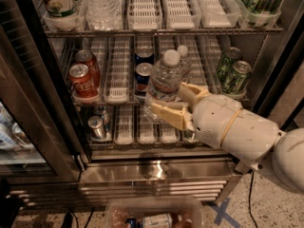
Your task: Pick water bottle from bottom shelf of fridge
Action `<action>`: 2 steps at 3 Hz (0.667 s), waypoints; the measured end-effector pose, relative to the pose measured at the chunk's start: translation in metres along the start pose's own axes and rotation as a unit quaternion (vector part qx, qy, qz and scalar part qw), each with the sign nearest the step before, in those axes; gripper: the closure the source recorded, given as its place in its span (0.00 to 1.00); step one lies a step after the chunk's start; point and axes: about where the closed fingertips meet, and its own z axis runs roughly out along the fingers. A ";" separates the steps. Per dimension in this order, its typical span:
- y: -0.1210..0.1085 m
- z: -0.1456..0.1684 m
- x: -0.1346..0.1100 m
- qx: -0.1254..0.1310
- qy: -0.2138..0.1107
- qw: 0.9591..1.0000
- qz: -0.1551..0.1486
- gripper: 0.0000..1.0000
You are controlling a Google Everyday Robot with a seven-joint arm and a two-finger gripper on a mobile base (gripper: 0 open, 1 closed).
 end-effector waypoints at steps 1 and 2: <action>0.046 -0.005 -0.022 -0.091 -0.005 0.996 -0.009 1.00; 0.072 -0.010 -0.013 -0.139 0.012 0.990 -0.012 1.00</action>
Offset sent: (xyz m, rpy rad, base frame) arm -0.0293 0.0265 0.0159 -0.0081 -0.0031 0.1480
